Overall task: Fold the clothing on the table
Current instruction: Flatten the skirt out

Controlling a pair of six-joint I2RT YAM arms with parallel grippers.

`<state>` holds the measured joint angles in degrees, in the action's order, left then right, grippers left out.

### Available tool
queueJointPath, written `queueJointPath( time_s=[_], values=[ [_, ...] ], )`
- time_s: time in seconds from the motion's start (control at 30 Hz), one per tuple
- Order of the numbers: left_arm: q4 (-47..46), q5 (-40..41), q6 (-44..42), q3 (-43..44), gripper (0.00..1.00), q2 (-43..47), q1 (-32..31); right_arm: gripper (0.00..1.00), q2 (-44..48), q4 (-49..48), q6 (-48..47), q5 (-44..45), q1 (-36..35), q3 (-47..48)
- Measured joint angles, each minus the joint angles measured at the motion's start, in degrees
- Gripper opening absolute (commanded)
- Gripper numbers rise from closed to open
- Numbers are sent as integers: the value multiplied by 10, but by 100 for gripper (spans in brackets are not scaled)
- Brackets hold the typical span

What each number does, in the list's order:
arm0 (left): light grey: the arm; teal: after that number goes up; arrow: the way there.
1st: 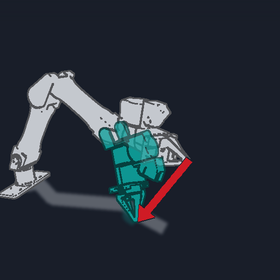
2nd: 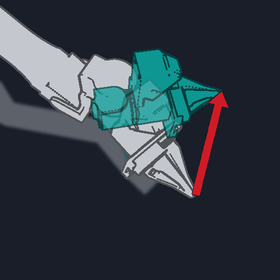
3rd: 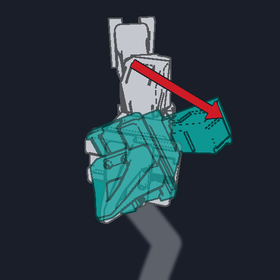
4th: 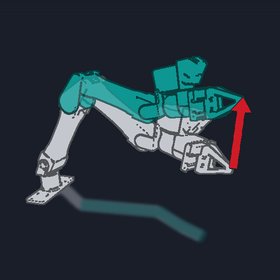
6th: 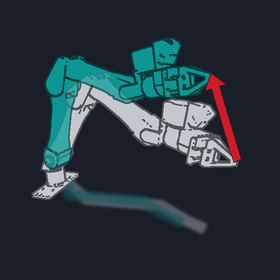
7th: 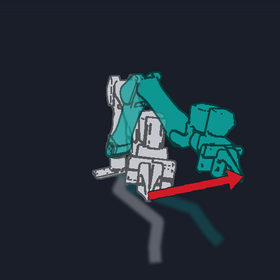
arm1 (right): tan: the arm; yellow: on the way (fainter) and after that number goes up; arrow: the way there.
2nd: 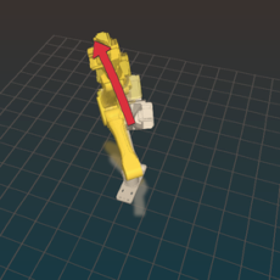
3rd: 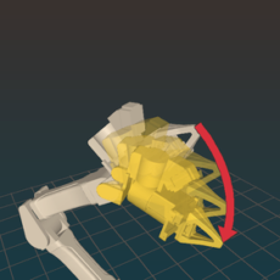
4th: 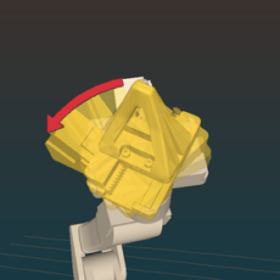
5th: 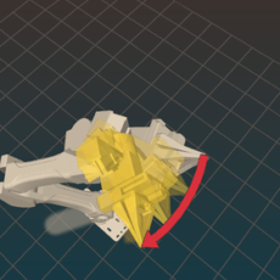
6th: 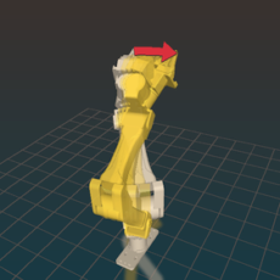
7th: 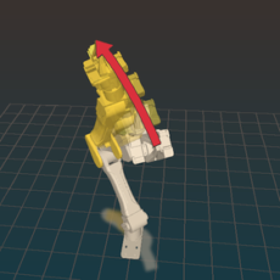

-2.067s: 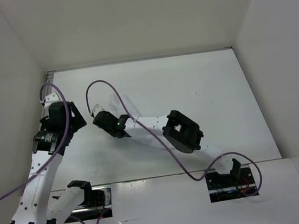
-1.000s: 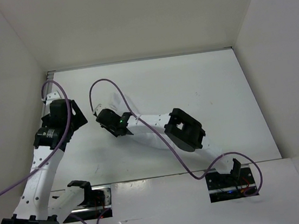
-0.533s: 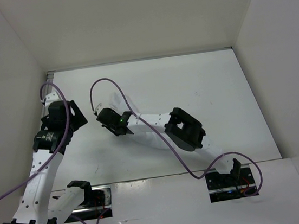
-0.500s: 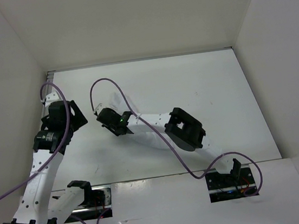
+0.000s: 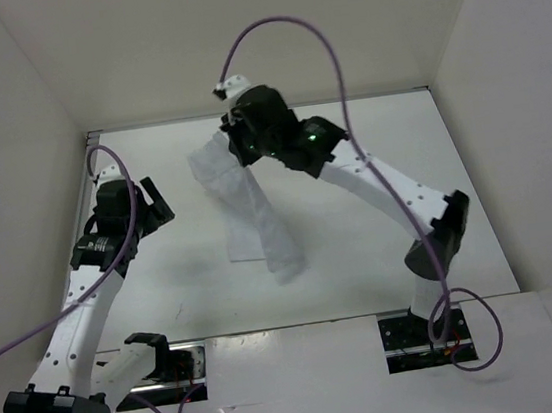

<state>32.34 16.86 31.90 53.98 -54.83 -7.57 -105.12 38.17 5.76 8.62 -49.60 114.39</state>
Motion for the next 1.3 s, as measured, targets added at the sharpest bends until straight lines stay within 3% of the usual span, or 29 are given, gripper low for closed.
queueJointPath(
  time_s=[0.17,0.6,0.73,0.93,1.03,1.13,1.3],
  values=[
    [-40,-42,-4,0,91,-12,0,0,84,1,20,-45,20,-2],
    [-144,-137,-6,2,91,-42,0,0,93,27,43,-171,20,-64],
    [-148,-140,-6,17,92,-46,0,0,123,35,45,-207,20,-74],
    [-148,-119,-6,40,92,-45,0,0,238,32,72,-215,23,-79],
    [-148,-112,-4,40,92,-45,0,0,291,11,89,-225,54,-106],
    [-148,-109,-2,40,92,-45,0,0,308,-28,105,-242,128,-163],
    [-151,-118,3,37,92,-45,0,0,205,-80,115,-235,229,-247]
  ],
)
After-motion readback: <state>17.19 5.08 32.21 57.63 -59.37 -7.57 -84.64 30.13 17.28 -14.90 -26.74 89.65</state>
